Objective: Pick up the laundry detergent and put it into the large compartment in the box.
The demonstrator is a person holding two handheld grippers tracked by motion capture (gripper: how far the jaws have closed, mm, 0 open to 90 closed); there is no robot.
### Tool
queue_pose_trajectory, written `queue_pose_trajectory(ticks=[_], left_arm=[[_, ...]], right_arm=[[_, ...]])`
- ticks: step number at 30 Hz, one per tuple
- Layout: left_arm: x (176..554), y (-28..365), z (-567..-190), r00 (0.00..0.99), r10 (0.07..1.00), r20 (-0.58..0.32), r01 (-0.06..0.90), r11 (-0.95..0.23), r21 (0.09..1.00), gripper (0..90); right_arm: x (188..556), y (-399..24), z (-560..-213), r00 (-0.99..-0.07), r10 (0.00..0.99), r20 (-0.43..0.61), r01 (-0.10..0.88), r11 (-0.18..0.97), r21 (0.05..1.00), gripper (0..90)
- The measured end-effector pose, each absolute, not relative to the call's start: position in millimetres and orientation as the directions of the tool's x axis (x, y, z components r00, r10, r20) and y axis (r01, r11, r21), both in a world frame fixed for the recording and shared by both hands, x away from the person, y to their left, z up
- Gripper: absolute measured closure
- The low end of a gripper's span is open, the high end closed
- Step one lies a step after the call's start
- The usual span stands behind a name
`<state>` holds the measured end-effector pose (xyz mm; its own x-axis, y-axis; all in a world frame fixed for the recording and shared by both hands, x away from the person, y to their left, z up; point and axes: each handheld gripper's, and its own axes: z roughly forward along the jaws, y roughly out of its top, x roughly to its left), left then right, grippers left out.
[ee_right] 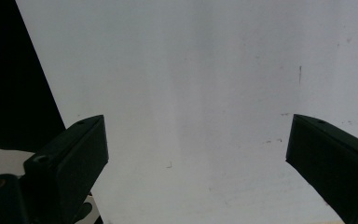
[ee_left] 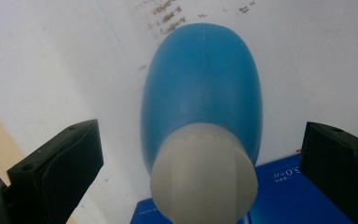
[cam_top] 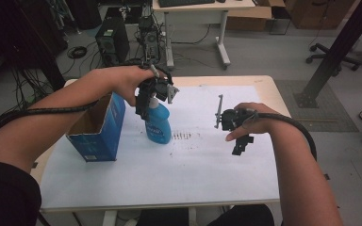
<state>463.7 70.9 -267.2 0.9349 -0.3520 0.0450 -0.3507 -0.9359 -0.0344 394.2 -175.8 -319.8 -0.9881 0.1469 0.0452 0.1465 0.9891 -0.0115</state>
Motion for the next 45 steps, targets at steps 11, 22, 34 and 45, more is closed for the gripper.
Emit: queue_pose_trajectory(ticks=[11, 22, 34, 45], left_arm=[[465, 71, -275, 0.931, -0.362, 0.052, -0.361, -0.932, -0.032, 0.2], [463, 71, -283, 0.929, -0.366, 0.06, -0.365, -0.93, -0.041, 0.4], [464, 71, -289, 0.925, -0.372, 0.076, -0.369, -0.928, -0.048, 3.6], [465, 73, -290, 0.93, -0.357, 0.091, -0.356, -0.934, -0.035, 12.5]], right_arm=[[394, -176, -322, -0.987, 0.151, 0.05, 0.15, 0.988, -0.017, 5.4], [394, -176, -323, -0.988, 0.15, 0.046, 0.15, 0.989, -0.013, 5.4], [393, -176, -324, -0.987, 0.153, 0.047, 0.153, 0.988, -0.015, 5.4], [393, -175, -325, -0.986, 0.159, 0.046, 0.158, 0.987, -0.021, 5.5]])
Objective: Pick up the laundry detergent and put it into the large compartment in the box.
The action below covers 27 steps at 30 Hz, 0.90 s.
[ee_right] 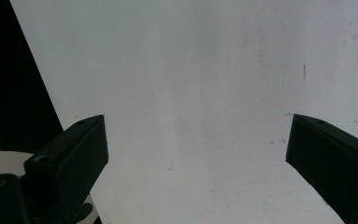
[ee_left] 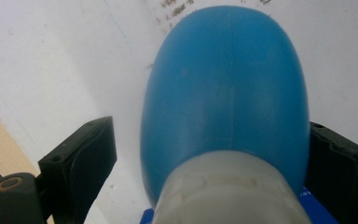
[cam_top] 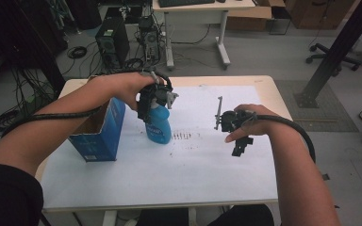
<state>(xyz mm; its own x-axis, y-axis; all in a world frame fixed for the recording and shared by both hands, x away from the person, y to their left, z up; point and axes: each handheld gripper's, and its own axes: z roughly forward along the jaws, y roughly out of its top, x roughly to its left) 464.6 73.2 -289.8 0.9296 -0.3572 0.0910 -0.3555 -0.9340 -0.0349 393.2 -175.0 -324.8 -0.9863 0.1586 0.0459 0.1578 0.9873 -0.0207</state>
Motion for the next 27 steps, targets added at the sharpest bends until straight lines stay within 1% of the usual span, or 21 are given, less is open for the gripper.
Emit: queue_pose_trajectory(ticks=[11, 19, 27], left_arm=[[462.0, 71.5, -292.4, 0.927, -0.369, 0.07, -0.366, -0.929, -0.05, 17.2], [461.2, 71.5, -294.1, 0.922, -0.38, 0.077, -0.376, -0.924, -0.062, 23.1], [461.1, 72.2, -294.7, 0.922, -0.377, 0.086, -0.373, -0.926, -0.056, 25.9]], right_arm=[[393.7, -174.0, -326.5, -0.987, 0.151, 0.046, 0.151, 0.988, -0.018, 5.6], [392.8, -173.2, -327.3, -0.987, 0.156, 0.045, 0.155, 0.988, -0.024, 5.6], [392.8, -171.4, -328.3, -0.987, 0.154, 0.047, 0.153, 0.988, -0.023, 5.6]])
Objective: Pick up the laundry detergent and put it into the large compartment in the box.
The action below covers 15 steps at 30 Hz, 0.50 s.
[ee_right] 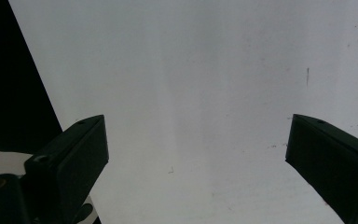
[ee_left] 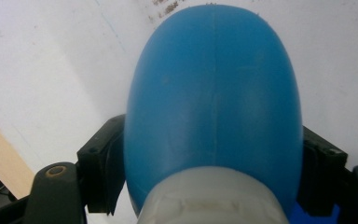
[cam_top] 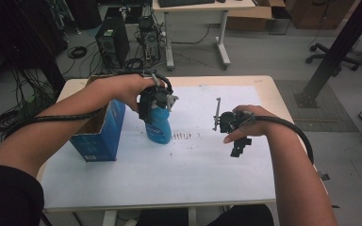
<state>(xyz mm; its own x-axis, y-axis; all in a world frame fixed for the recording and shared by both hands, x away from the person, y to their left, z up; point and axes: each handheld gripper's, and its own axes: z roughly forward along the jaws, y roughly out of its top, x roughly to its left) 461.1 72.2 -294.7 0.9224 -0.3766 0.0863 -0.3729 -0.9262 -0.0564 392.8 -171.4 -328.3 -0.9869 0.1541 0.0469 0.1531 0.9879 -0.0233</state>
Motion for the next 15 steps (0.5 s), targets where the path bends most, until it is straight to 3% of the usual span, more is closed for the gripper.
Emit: queue_pose_trajectory(ticks=[15], left_arm=[[461.4, 69.7, -295.6, 0.917, -0.389, 0.09, -0.385, -0.921, -0.06, 31.7]], right_arm=[[392.5, -172.6, -331.1, -0.987, 0.154, 0.048, 0.153, 0.988, -0.023, 5.6]])
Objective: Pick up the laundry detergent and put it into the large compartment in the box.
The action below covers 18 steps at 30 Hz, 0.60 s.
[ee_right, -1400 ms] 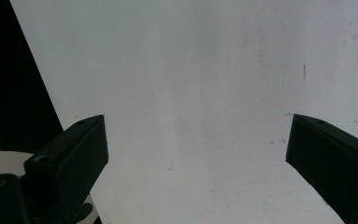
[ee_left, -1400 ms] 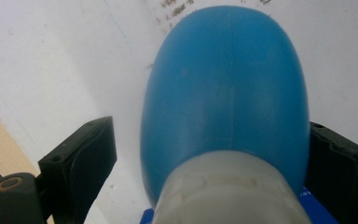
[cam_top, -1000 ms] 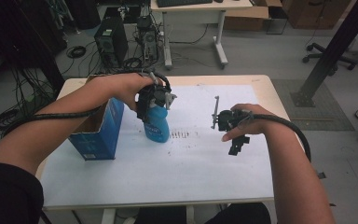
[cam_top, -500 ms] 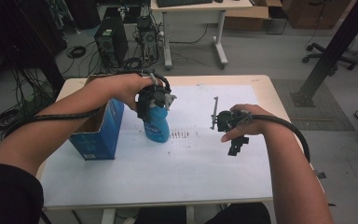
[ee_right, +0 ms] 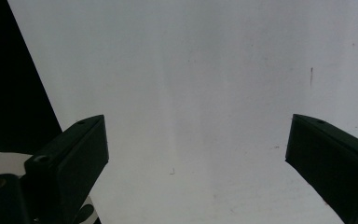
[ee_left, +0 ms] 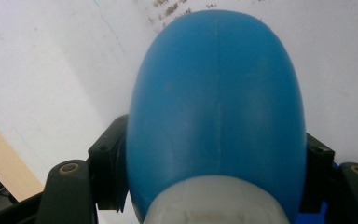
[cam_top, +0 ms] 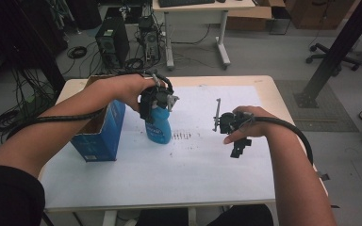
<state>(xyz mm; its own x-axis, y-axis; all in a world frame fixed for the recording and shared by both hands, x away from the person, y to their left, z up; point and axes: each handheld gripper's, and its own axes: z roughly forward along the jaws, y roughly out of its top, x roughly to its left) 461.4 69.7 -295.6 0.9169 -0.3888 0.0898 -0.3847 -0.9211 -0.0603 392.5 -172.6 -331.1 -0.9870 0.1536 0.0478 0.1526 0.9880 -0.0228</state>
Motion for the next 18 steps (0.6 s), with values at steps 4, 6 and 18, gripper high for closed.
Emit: queue_pose_trajectory(ticks=[4, 6, 18], left_arm=[[461.2, 69.5, -295.6, 0.917, -0.391, 0.083, -0.386, -0.92, -0.069, 34.0], [461.4, 69.0, -295.1, 0.913, -0.401, 0.074, -0.396, -0.915, -0.071, 35.5], [459.3, 68.4, -293.9, 0.911, -0.409, 0.058, -0.403, -0.911, -0.09, 38.5]], right_arm=[[392.4, -172.7, -331.7, -0.987, 0.156, 0.05, 0.155, 0.988, -0.023, 5.6], [392.4, -172.7, -332.0, -0.986, 0.158, 0.051, 0.157, 0.987, -0.024, 5.6], [392.3, -170.8, -333.9, -0.987, 0.15, 0.058, 0.149, 0.989, -0.025, 5.6]])
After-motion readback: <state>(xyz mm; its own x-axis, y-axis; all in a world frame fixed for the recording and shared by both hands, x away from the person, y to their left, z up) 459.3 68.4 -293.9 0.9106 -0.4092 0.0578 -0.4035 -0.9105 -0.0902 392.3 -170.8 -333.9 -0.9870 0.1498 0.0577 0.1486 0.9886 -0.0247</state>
